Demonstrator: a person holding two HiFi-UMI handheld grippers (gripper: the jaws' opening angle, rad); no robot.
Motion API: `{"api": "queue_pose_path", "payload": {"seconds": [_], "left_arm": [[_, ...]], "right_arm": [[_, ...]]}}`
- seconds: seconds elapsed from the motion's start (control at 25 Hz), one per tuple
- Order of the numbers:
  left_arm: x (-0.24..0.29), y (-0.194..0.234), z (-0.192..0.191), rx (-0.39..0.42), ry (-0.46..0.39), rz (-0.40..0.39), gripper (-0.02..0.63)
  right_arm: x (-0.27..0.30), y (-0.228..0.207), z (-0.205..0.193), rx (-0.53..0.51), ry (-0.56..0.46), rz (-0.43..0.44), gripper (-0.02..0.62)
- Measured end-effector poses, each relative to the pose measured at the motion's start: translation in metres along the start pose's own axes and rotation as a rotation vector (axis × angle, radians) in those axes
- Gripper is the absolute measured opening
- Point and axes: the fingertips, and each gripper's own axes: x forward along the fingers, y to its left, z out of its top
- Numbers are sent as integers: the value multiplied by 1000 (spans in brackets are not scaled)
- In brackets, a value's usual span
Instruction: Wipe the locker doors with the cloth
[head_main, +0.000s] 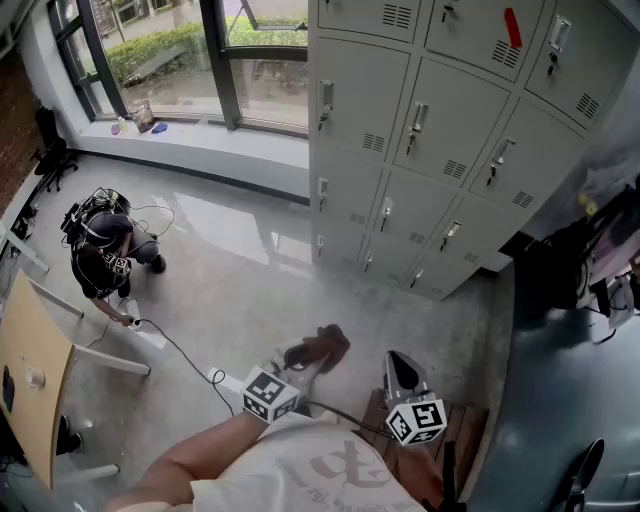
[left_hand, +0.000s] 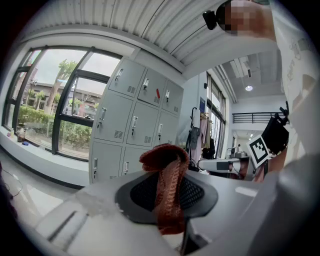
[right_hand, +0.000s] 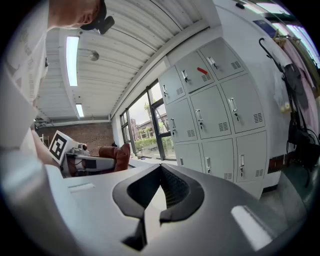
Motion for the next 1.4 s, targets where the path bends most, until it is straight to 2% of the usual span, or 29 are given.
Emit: {"api": "queue_pose_path", "payload": {"seconds": [0.24, 0.64, 0.96, 1.2, 1.4], "left_arm": [[30, 43, 4, -21, -5, -8, 84], [84, 108, 47, -2, -39, -118, 84], [103, 163, 56, 13, -33, -162, 86], [130, 174, 56, 5, -8, -195, 87], [169, 157, 53, -7, 26, -227, 87]], "right_arm": [[48, -15, 7, -23, 8, -5, 8], [129, -38, 59, -92, -18, -76, 8], [169, -47, 70, -98, -11, -150, 8], [172, -72, 75, -76, -12, -207, 8], [165, -101, 78, -48, -14, -222, 8]]}}
